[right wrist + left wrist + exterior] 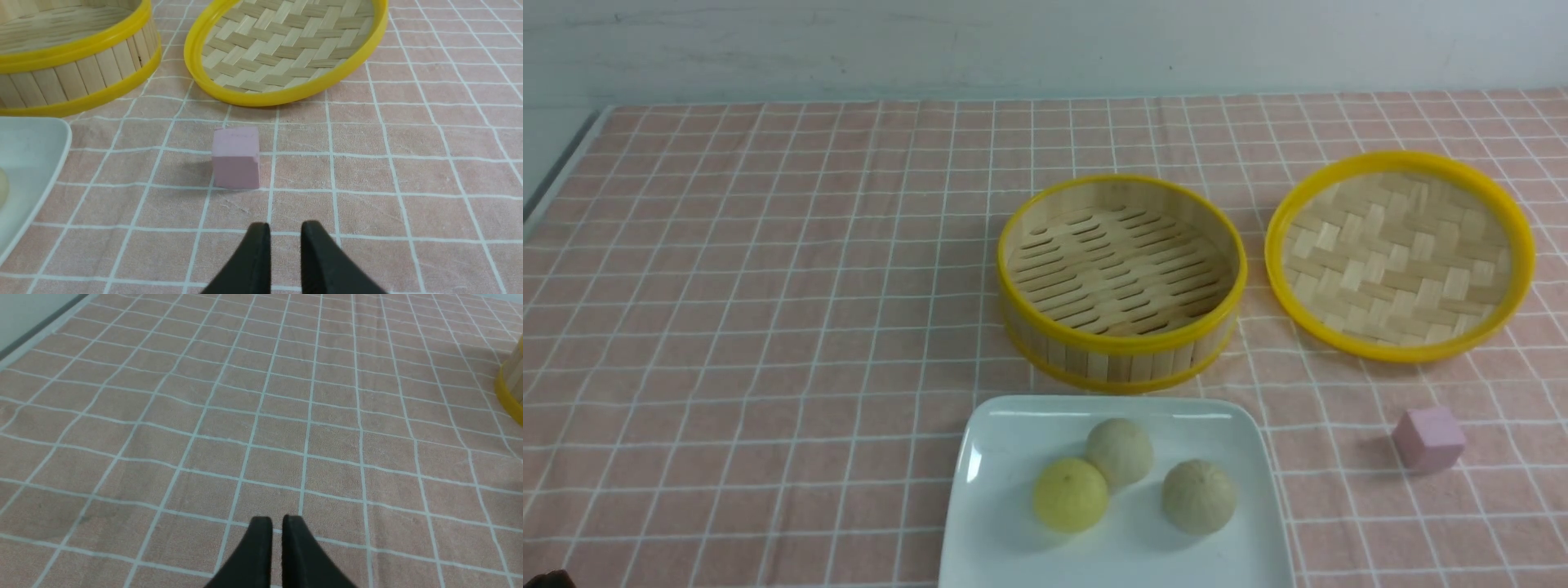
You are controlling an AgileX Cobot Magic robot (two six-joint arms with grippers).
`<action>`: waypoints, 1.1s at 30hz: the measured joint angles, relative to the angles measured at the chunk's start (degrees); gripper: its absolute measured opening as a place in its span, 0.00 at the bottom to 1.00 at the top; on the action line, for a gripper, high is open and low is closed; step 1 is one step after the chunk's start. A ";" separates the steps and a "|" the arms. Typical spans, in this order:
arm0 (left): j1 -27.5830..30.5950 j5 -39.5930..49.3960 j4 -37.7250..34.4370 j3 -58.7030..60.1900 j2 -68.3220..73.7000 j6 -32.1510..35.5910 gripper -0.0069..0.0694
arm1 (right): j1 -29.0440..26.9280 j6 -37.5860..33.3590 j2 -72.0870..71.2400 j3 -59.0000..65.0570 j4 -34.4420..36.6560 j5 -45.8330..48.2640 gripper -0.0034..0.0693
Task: Put the steamed buns into the plate on the pink tablecloth.
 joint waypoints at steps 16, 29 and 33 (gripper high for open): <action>0.00 0.00 0.00 0.00 0.00 0.00 0.19 | 0.00 0.00 0.00 0.00 0.00 0.00 0.27; 0.00 0.01 0.00 0.00 0.00 0.00 0.19 | 0.00 0.00 0.00 0.00 0.00 0.00 0.28; 0.00 0.01 0.00 0.00 0.00 0.00 0.20 | 0.00 0.00 0.00 0.00 0.00 0.00 0.28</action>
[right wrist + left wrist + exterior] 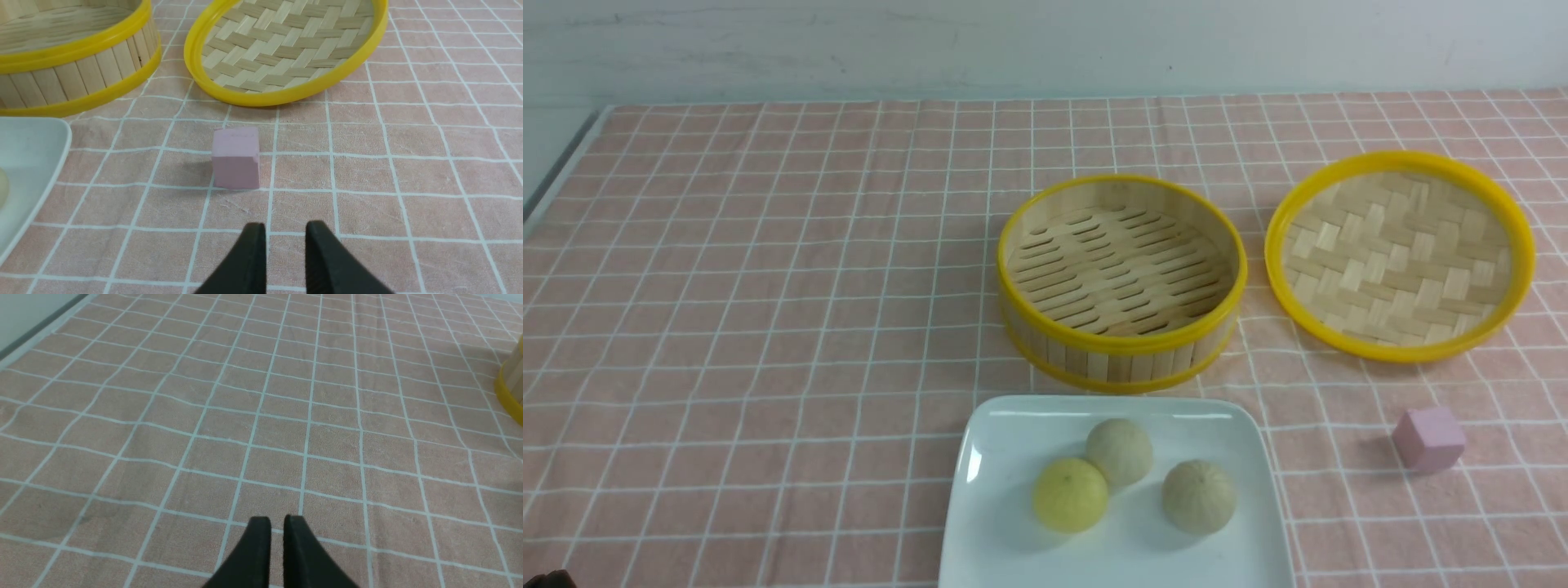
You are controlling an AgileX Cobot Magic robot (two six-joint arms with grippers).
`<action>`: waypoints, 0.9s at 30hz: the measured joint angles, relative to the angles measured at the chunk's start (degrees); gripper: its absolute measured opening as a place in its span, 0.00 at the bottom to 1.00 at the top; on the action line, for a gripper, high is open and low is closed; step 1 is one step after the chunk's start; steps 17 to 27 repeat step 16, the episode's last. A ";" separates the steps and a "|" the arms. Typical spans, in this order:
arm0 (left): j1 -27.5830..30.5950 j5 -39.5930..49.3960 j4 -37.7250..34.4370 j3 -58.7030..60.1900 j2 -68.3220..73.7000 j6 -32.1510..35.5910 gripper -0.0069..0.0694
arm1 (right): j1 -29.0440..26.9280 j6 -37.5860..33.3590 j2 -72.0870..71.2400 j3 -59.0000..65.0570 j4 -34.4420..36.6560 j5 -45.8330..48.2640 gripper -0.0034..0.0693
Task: Put the steamed buns into the plate on the pink tablecloth.
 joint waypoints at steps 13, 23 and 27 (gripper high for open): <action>0.00 0.05 0.00 0.00 0.00 0.00 0.21 | 0.00 0.00 0.00 0.00 0.00 0.00 0.30; 0.00 0.05 0.00 0.00 0.00 0.00 0.22 | 0.00 0.00 0.00 0.00 0.00 0.00 0.31; 0.00 0.05 0.00 0.00 0.00 0.00 0.22 | 0.00 0.00 0.00 0.00 0.00 0.00 0.31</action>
